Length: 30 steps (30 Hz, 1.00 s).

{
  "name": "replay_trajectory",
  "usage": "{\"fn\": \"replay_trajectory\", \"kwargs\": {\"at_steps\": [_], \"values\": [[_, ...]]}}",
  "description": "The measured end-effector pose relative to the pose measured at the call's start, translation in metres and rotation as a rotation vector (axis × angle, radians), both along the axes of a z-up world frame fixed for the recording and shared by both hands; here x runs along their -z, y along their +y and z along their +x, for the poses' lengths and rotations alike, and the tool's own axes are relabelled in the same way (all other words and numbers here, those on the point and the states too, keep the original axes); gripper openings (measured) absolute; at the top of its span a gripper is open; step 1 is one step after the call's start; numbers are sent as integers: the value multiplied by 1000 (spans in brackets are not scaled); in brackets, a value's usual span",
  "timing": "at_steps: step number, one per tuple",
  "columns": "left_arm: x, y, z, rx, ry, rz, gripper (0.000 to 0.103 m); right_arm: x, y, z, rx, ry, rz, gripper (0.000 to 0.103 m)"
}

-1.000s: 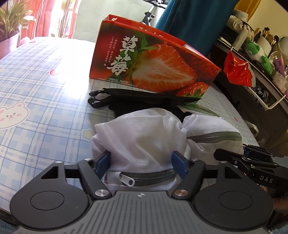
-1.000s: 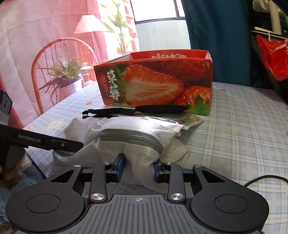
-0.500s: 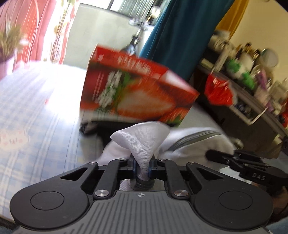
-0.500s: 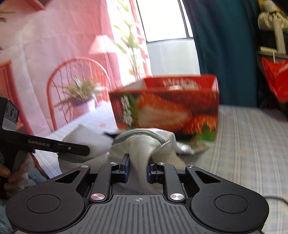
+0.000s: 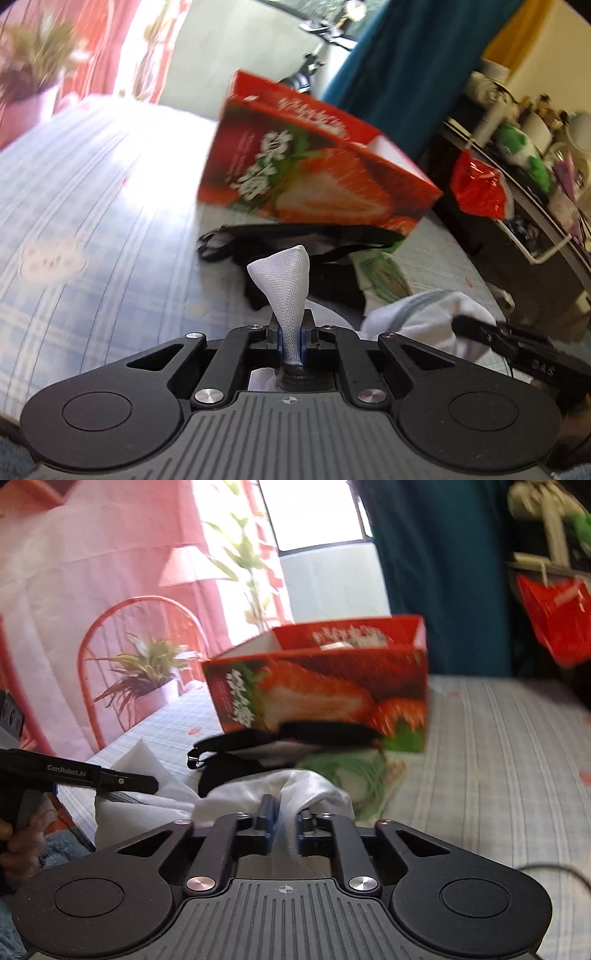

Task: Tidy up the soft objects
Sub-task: 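Pinch the mesh bag fabric with the left gripper while the right gripper grips its zipper edge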

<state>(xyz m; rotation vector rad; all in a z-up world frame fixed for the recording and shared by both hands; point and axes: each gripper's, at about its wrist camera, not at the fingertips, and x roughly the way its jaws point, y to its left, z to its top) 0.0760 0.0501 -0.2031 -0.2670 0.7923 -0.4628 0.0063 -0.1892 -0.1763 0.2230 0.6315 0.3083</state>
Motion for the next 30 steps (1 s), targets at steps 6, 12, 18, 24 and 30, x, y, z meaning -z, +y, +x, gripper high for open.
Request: {"fn": "replay_trajectory", "kwargs": {"at_steps": [6,12,18,24,30], "values": [[7,-4,14,-10,52,13,10,10,9,2,-35,22,-16,39],[-4,-15,45,8,11,57,9,19,8,7,-24,58,-2,29],[-27,-32,65,22,-92,91,9,24,-3,9,54,65,34,26],[-15,-22,64,16,-49,124,44,30,-12,10,95,83,62,26],[-13,14,34,-23,12,23,73,31,-10,11,100,88,57,26]]}}
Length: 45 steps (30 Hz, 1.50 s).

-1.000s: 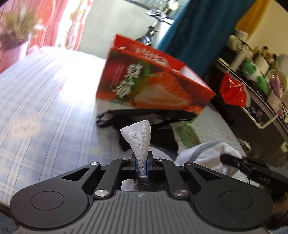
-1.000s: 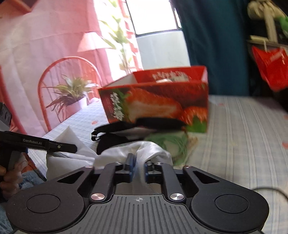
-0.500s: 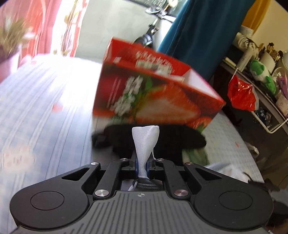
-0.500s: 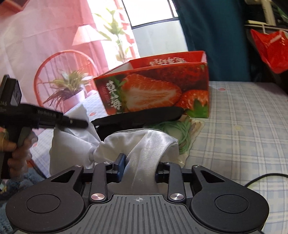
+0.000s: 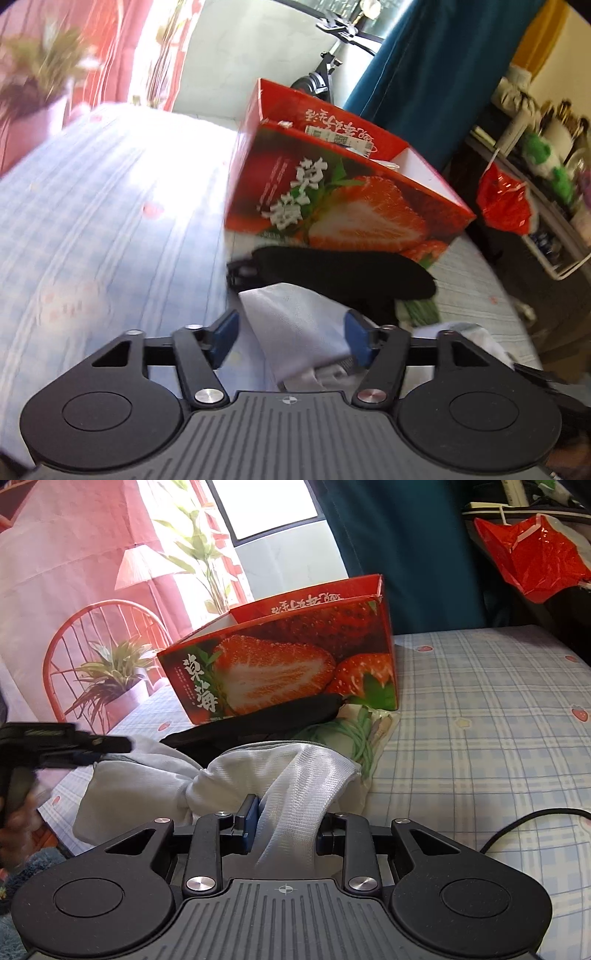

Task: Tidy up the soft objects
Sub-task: 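Pinch the mesh bag fabric with the left gripper while the right gripper grips its zipper edge, then lift the mesh laundry bag with both grippers into the red box, open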

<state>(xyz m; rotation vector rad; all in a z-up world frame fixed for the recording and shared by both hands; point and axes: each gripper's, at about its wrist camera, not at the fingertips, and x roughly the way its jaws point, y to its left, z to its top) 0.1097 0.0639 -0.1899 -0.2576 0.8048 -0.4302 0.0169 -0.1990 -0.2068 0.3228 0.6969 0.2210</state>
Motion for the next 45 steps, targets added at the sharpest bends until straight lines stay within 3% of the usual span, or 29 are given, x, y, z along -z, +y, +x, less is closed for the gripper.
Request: {"fn": "replay_trajectory", "kwargs": {"at_steps": [3,7,12,17,19,21,23,26,32,37,45], "values": [[0,6,-16,17,14,-53,83,-1,1,0,2,2,-3,26],[0,-1,-30,59,-5,-81,85,-1,1,0,1,4,-9,26],[9,-23,-33,137,3,-20,87,-2,2,0,0,4,-11,26],[27,-37,-29,122,43,45,85,-2,1,0,-8,1,-18,27],[33,-37,-28,113,57,36,77,-2,1,-1,-12,0,-18,29],[38,-33,-28,98,72,19,56,-2,2,-1,-15,-5,-21,33],[41,-29,-29,87,73,7,48,-4,3,-2,-10,-8,-33,41],[42,-30,-29,83,68,10,47,-6,6,-4,4,-14,-64,46],[47,-30,-25,78,88,-6,47,-2,3,-1,-4,10,-43,47],[47,-31,-26,79,87,-5,46,-2,4,-1,-34,14,-22,35],[46,-29,-28,79,76,-23,32,-8,13,-4,-111,-6,-5,28]]}}
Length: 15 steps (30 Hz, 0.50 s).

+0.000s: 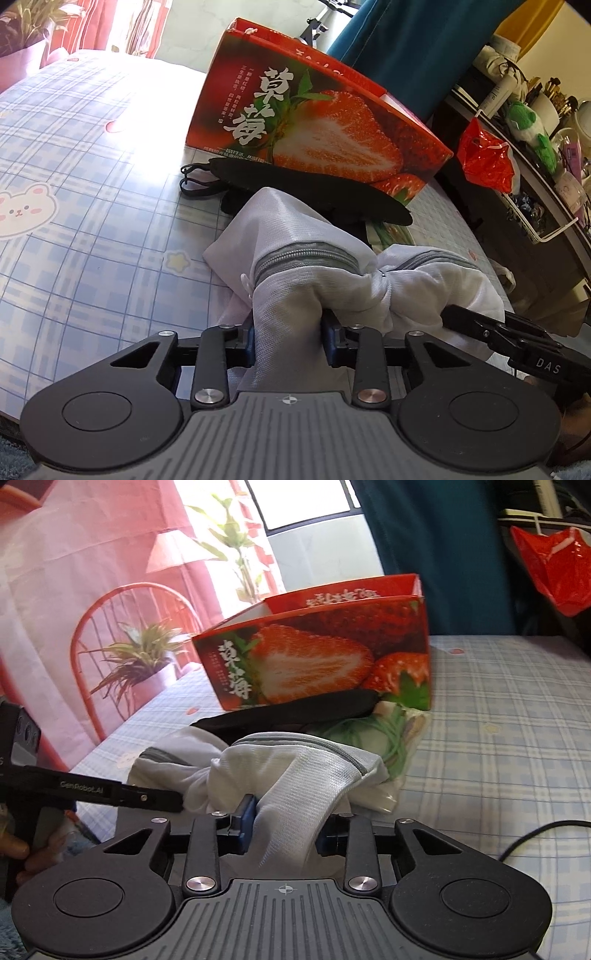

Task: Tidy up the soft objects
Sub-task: 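Lift the mesh laundry bag with both grippers into the red box, open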

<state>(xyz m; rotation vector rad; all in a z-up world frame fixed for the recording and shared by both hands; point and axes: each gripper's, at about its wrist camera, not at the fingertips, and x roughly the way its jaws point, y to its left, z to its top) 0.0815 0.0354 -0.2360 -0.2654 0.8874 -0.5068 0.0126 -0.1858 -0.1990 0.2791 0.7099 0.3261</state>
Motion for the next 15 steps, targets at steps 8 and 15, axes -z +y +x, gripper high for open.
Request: {"fn": "replay_trajectory", "kwargs": {"at_steps": [8,15], "values": [[-30,10,-11,2,-106,-55,25,-26,-3,-5,-25,-104,27,25],[-92,8,-3,26,-276,-50,25,-72,-10,8,-48,-236,21,25]]}}
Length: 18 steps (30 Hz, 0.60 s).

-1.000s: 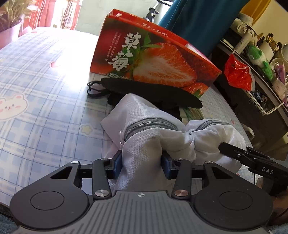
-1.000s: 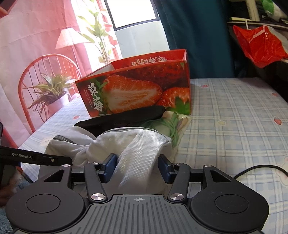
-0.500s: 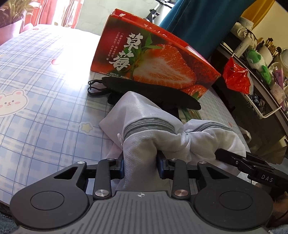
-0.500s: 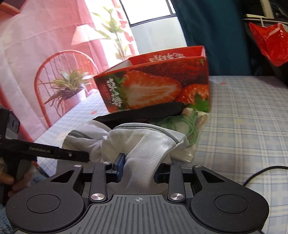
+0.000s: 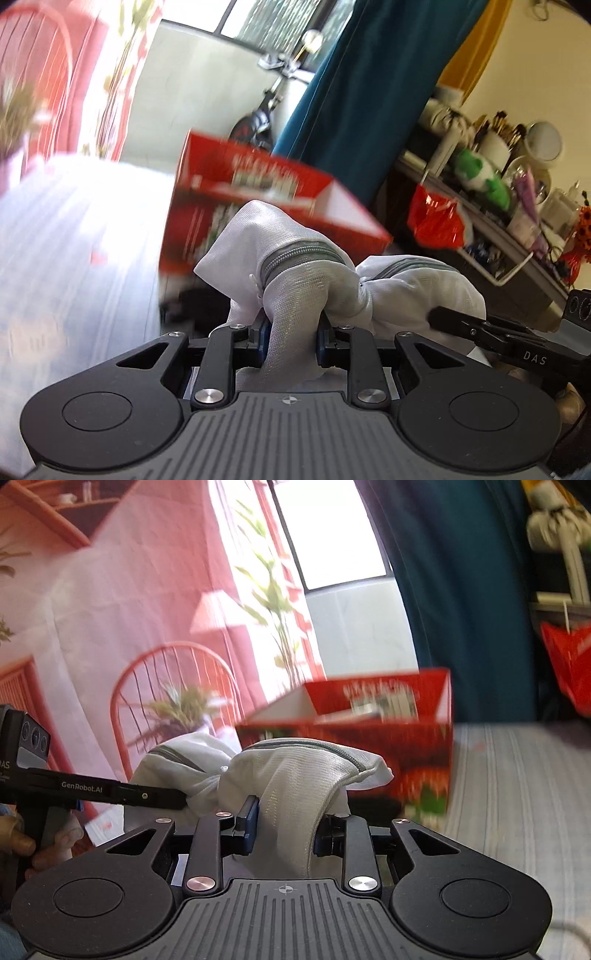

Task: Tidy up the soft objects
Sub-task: 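Lift the mesh laundry bag with both grippers into the red box, open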

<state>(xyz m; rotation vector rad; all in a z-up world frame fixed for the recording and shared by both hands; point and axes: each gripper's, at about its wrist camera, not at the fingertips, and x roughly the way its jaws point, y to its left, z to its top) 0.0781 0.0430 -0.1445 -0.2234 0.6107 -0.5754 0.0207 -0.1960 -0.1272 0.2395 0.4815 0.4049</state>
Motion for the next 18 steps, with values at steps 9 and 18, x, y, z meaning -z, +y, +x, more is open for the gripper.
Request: {"fn": "replay_trajectory", "kwargs": {"at_steps": [9,18], "values": [[-53,-29,57,13,-118,58,25,-47,-22,63,28,-113,-44,25],[-57,-66,158,-31,3,161,25,-37,-33,170,97,-23,-43,25]]}}
